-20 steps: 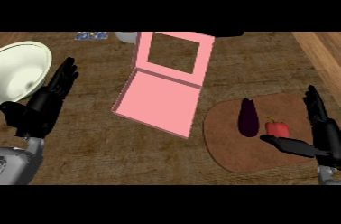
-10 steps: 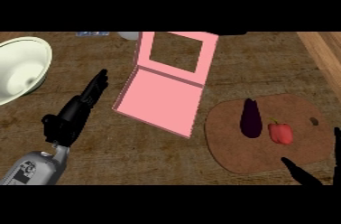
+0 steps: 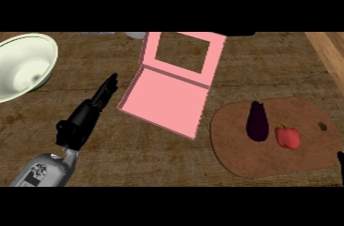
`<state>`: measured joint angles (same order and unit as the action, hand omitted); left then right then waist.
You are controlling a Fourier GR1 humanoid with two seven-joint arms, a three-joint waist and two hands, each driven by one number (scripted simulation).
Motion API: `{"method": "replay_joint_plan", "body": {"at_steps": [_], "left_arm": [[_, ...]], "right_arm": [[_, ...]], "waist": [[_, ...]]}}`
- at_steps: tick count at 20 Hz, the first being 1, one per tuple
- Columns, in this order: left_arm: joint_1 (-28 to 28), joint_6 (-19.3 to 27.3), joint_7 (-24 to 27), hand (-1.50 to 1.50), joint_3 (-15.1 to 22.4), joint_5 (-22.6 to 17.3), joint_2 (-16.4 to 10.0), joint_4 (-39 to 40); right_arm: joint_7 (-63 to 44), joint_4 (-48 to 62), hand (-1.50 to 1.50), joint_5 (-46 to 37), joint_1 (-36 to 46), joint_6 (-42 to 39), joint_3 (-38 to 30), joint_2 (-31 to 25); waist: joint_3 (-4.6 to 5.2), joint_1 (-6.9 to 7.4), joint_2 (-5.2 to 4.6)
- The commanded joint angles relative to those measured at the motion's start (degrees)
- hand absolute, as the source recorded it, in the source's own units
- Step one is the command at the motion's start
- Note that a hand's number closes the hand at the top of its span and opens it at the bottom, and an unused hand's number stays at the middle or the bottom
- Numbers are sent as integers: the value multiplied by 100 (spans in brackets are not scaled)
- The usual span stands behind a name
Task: Pick the bell pepper from the cutting board and place it in the cardboard box
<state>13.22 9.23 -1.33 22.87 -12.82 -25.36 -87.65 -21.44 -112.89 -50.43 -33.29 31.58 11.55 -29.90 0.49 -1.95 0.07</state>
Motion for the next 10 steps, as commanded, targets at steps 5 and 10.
{"method": "replay_joint_plan", "body": {"at_steps": [5,10], "left_arm": [[81,-9,105,0,127,258,378,194],[490,-447,-148,0,-281,187,358,438]], "right_arm": [[-2300,-2178,-150,-631,26,-2361,556,183],[-3046,-2092,-150,-652,1447,-3221,649,729]], "waist": [[-34,189,-22],[-44,205,-21]]}}
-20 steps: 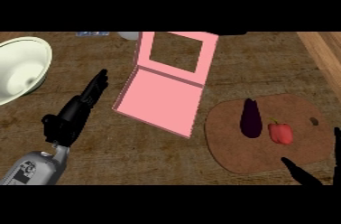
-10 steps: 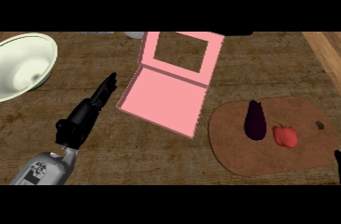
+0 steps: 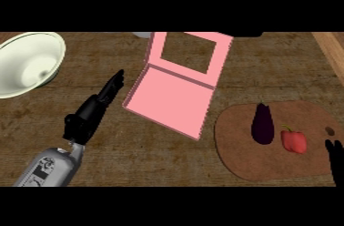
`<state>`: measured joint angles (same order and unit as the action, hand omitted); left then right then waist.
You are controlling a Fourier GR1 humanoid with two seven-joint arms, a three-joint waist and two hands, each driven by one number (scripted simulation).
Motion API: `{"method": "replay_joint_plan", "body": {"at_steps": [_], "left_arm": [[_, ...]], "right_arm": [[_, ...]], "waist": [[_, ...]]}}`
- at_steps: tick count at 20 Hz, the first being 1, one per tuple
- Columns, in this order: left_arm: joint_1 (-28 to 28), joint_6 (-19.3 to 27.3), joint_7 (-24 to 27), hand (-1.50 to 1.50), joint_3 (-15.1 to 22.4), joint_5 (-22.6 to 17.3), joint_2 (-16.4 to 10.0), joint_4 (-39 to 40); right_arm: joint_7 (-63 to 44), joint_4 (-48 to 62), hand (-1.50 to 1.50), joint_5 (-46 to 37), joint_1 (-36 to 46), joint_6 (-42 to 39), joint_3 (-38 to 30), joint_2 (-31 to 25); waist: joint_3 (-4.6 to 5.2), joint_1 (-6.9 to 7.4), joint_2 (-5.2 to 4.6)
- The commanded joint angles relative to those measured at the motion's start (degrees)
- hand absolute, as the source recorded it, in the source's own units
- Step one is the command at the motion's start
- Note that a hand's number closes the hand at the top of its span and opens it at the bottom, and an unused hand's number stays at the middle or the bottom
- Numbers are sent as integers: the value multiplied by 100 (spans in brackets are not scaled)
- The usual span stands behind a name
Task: Pick the bell pepper from the cutting board and place it in the cardboard box
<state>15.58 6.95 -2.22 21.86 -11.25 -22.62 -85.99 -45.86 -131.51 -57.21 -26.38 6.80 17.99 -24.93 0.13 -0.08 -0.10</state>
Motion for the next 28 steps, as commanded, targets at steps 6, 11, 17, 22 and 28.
{"method": "replay_joint_plan", "body": {"at_steps": [6,11,17,22,28], "left_arm": [[-239,-266,-476,0,-272,285,226,-460],[-166,-270,90,0,-354,622,669,300],[-242,-445,-551,0,-558,853,727,-442],[-159,-774,-244,0,-780,1057,976,38],[-245,-917,263,0,-1038,1232,1064,415]], "right_arm": [[-381,1028,-150,24,1364,-740,-238,639],[217,1685,-150,53,866,-268,-298,750],[781,2104,-150,407,1282,-288,-1003,747],[804,2547,-150,-88,1629,-342,-932,1008],[1086,2939,-150,97,1729,-257,-1164,1154]], "waist": [[-14,25,13],[-14,-32,9],[-15,-3,17],[-14,-6,11],[-13,-10,4]]}}
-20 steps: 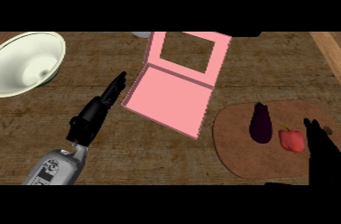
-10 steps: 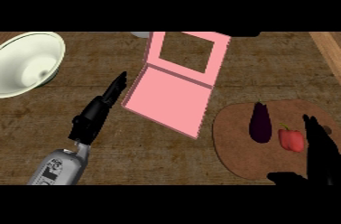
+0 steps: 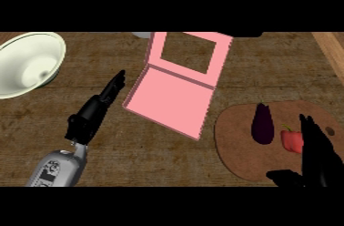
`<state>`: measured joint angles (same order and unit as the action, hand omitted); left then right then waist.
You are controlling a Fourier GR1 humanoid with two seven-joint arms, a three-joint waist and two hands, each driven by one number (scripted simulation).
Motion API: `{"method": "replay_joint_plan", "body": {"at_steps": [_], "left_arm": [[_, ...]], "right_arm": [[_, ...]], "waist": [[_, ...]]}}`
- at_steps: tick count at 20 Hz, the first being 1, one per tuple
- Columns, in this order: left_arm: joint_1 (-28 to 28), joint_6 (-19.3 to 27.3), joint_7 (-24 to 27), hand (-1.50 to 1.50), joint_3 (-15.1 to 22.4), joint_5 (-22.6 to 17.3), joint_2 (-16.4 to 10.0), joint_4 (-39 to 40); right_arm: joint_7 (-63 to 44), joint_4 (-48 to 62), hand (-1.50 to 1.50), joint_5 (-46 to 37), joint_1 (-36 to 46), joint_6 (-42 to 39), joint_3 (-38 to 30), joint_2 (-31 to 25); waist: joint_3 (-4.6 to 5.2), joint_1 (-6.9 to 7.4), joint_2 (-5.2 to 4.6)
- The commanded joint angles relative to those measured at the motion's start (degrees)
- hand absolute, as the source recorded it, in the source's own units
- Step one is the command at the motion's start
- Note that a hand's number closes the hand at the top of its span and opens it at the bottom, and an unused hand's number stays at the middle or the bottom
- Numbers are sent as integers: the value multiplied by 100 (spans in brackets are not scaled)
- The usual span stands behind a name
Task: Pick the bell pepper from the cutting board and place it in the cardboard box
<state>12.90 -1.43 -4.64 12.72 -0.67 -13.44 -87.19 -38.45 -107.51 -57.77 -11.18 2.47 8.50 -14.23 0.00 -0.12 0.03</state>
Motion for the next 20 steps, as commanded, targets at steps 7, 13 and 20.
{"method": "replay_joint_plan", "body": {"at_steps": [7,13,20], "left_arm": [[191,-295,272,0,-276,353,390,666],[-245,-592,460,0,-411,424,381,261],[-351,-506,-68,0,-345,619,550,-369]], "right_arm": [[290,893,-150,-70,343,-61,-232,303],[421,1151,-150,124,743,-443,-616,233],[341,1673,-150,-448,710,11,-468,522]], "waist": [[0,-11,-8],[0,11,-5],[0,20,-1]]}}
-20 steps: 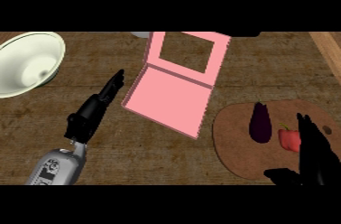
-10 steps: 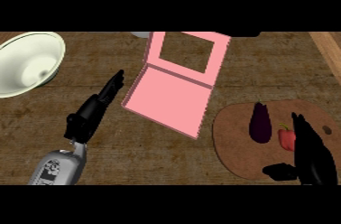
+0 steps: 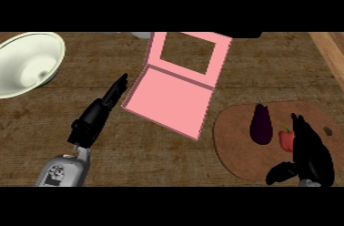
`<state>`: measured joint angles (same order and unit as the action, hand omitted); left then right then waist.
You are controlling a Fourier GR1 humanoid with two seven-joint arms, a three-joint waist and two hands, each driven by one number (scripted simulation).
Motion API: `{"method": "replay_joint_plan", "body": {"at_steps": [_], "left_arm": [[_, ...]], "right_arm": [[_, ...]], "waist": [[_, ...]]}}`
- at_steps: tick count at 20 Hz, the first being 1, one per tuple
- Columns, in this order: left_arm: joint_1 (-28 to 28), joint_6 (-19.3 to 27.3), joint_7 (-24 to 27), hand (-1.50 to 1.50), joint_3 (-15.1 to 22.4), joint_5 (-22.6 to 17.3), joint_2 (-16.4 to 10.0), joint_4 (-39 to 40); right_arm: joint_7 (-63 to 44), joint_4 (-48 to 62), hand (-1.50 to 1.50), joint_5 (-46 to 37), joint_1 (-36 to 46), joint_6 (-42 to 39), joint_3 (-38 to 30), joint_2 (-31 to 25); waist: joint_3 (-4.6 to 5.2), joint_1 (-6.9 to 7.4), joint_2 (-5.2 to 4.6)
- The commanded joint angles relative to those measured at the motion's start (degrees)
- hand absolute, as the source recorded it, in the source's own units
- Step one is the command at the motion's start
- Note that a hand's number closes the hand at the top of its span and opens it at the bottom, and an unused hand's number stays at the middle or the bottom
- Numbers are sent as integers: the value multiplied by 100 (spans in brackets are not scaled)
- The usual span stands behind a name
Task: Pick the bell pepper from the cutting board and place it in the cardboard box
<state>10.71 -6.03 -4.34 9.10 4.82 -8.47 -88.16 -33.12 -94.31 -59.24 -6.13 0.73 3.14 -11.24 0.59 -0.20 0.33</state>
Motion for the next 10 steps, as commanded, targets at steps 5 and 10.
{"method": "replay_joint_plan", "body": {"at_steps": [5,10], "left_arm": [[-91,103,-25,0,113,323,299,-184],[255,-241,-144,0,-311,-3,107,103]], "right_arm": [[188,922,-150,-167,508,314,-263,80],[683,1140,150,-167,265,330,-280,-148]], "waist": [[-60,27,-32],[-61,16,-39]]}}
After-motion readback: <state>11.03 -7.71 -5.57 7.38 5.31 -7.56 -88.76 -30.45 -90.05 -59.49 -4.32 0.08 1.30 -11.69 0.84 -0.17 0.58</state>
